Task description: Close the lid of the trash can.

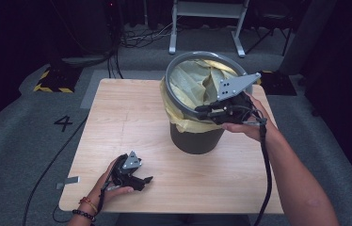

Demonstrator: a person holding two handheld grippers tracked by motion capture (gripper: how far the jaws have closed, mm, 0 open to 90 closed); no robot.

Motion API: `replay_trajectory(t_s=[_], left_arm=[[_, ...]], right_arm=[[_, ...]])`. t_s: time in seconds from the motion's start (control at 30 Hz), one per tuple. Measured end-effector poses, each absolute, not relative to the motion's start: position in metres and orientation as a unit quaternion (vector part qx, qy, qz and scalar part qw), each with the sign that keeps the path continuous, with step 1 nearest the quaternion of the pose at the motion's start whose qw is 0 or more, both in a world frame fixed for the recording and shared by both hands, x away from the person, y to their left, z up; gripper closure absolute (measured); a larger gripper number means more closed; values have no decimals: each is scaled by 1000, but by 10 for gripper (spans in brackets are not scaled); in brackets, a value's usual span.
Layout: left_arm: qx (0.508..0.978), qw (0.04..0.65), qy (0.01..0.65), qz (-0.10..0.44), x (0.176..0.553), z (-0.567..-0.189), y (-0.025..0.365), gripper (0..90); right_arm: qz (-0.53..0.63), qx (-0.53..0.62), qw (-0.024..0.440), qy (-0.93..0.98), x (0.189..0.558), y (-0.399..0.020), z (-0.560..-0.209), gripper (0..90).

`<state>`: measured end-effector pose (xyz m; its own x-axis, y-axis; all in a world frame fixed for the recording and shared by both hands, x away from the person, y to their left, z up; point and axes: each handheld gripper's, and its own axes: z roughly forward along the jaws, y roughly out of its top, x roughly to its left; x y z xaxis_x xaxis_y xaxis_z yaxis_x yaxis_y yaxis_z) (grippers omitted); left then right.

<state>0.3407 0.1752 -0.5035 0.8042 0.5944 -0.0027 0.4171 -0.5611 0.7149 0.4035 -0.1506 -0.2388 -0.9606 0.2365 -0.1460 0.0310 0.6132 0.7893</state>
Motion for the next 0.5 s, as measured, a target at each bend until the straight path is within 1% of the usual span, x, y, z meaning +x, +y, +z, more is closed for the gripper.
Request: replay_trajectory(t_s=[0.2,0.5], left_arm=[[875,369,289,120,341,-504,175,168],[875,369,289,119,341,-504,175,168]], right_arm=[[432,73,106,892,402,-153,-240,789],[432,75,117,891,401,-147,-240,781]])
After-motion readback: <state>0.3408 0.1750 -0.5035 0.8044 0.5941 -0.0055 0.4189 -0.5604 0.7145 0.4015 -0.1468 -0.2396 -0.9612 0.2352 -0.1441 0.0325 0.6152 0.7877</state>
